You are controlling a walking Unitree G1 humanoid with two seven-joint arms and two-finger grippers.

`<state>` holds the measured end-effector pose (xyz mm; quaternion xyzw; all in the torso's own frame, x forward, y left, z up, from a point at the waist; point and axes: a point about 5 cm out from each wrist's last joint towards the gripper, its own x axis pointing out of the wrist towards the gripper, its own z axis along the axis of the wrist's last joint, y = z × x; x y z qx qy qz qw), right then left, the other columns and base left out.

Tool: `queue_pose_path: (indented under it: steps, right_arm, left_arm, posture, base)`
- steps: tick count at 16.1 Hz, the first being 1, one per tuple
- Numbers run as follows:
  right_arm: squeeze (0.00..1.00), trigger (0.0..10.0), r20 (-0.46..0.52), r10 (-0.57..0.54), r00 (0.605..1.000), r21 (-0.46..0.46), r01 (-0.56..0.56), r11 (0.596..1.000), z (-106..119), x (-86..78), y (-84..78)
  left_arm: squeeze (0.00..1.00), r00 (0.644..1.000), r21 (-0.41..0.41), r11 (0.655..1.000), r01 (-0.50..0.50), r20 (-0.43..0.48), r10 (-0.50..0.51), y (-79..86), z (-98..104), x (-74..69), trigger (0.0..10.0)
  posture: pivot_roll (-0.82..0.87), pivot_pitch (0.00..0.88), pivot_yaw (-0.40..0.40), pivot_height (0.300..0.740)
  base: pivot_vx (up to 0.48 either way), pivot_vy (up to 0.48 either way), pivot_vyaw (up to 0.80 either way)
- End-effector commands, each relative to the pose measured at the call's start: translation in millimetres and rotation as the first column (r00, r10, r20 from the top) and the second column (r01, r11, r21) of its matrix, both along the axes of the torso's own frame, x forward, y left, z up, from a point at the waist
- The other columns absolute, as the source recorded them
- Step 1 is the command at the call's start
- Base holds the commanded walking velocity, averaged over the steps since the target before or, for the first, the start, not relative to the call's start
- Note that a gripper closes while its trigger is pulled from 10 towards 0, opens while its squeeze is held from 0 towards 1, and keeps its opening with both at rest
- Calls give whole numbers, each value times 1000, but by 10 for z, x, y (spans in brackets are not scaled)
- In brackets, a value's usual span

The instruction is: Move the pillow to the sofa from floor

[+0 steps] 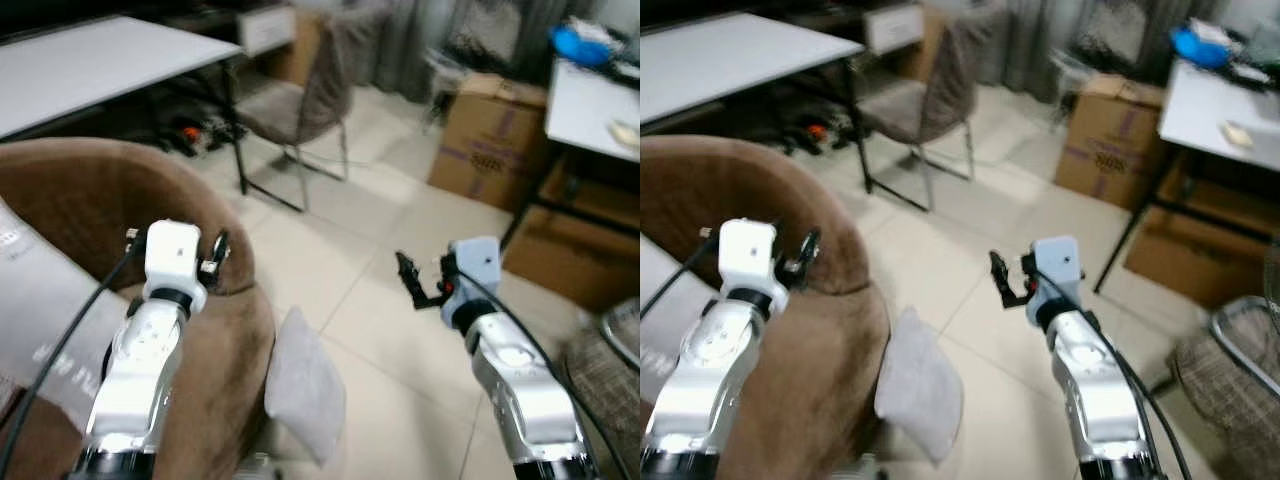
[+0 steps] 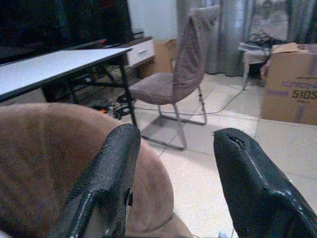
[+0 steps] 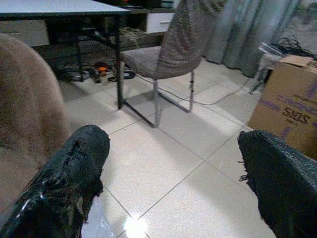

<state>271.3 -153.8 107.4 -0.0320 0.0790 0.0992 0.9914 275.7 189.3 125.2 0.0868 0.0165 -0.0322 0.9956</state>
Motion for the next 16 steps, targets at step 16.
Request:
queue_pose_path:
  steps: [16]
  right_arm:
    - [0, 10000, 5, -78, 997, 12, 78, 997, -53, 35, -29]
  left_arm:
    - [196, 999, 35, 998, 47, 18, -48, -69, 67, 90, 10000]
  posture:
    - [19, 0, -1, 740]
  base:
    - [18, -221, 350]
